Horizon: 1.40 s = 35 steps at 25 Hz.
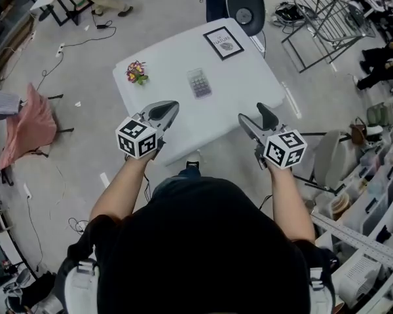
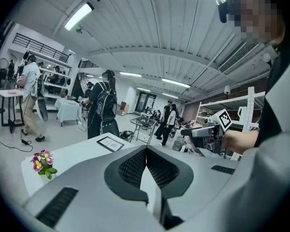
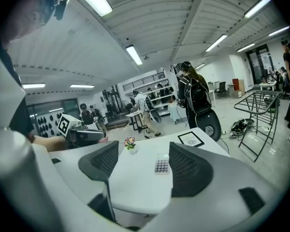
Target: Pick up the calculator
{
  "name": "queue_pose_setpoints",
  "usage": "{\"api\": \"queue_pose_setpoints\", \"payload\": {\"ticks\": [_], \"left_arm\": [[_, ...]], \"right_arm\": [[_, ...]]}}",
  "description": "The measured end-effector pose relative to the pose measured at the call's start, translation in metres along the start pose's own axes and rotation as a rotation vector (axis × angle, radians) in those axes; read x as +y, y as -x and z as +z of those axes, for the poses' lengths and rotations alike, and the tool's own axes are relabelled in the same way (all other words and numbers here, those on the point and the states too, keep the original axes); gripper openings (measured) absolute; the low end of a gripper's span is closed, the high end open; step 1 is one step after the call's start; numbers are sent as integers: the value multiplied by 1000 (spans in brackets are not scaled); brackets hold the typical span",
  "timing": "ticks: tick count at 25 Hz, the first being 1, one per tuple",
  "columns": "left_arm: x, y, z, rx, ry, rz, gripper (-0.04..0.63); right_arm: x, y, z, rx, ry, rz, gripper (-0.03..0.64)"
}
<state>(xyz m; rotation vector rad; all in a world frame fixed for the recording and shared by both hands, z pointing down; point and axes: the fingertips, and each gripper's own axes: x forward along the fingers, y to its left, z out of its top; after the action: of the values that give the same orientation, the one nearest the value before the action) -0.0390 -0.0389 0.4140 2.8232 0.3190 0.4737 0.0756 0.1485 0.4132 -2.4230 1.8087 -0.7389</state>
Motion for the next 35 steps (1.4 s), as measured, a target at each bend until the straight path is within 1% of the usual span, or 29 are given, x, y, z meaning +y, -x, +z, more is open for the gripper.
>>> {"api": "queue_pose_setpoints", "payload": {"ticks": [5,11,17,24,29,35], "left_arm": [[33,-17,7,10,3,-31,18],[68,-28,22,-5,1,-42,18],[80,-21,33,-23,4,-52,18],[85,-14,45,-45,7,-20,18],[93,-20,48,-52,33,11,18],[111,-32,47,-69,79,99,18]], "right_arm": [[-10,-31,10,14,-13,-23,347],[-15,-60,19,14,-17,-40,348],[-8,-77,24,21,-36,-7,345],[-9,-83,44,5,-27,38,339],[-20,-103,50,26,-57,79,325],[-37,-144,57,78,-37,175,325]]}}
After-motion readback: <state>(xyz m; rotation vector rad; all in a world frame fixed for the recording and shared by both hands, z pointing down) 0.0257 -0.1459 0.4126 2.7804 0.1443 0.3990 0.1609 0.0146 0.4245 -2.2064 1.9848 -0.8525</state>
